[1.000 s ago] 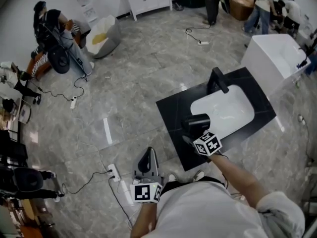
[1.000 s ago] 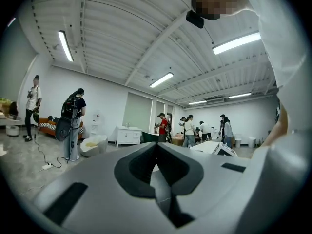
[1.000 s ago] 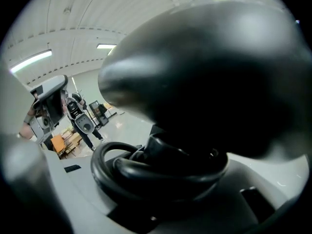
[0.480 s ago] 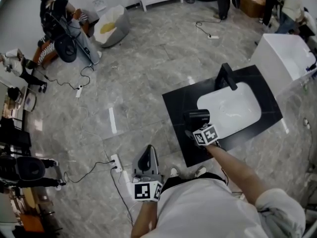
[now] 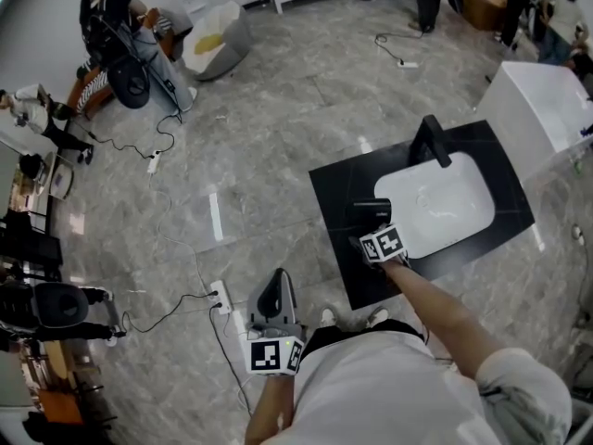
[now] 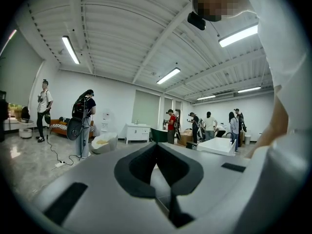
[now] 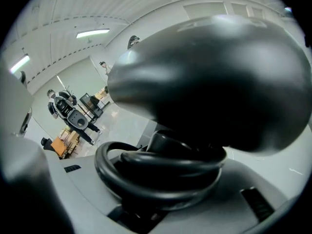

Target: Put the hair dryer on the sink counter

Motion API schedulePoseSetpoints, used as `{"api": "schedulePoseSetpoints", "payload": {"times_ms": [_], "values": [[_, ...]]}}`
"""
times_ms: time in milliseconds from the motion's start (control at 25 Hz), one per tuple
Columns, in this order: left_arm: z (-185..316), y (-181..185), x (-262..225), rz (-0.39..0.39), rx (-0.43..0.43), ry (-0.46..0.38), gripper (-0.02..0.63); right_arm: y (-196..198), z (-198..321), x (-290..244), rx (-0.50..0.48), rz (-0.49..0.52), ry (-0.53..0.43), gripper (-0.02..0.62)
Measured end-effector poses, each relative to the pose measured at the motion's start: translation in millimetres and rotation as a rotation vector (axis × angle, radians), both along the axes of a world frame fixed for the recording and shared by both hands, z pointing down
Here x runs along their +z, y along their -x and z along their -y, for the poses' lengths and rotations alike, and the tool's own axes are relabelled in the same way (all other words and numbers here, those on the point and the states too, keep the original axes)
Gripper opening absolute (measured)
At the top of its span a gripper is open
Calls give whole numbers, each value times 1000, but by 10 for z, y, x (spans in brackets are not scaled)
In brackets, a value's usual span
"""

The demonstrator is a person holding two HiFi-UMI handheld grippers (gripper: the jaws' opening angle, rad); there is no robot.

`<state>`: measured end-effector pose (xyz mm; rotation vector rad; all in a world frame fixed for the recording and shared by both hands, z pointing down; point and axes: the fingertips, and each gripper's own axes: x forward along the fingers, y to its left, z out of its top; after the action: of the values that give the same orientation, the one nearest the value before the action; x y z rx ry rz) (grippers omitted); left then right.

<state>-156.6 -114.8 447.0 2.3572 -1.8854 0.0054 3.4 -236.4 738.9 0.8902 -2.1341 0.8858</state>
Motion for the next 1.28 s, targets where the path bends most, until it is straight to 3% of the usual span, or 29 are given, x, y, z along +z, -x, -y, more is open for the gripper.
{"api": "schedulePoseSetpoints", "payload": {"times_ms": [440,1120,1280], "values": [[-32,82,83,8,-27,47,2,-12,122,246,29,-46,36,206],[81,16,169,-25,11,65,2,4,153,325,34,-149,19,213],[111,36,186,-36,17,68,2,99,114,325,23,-122,29,215]]}}
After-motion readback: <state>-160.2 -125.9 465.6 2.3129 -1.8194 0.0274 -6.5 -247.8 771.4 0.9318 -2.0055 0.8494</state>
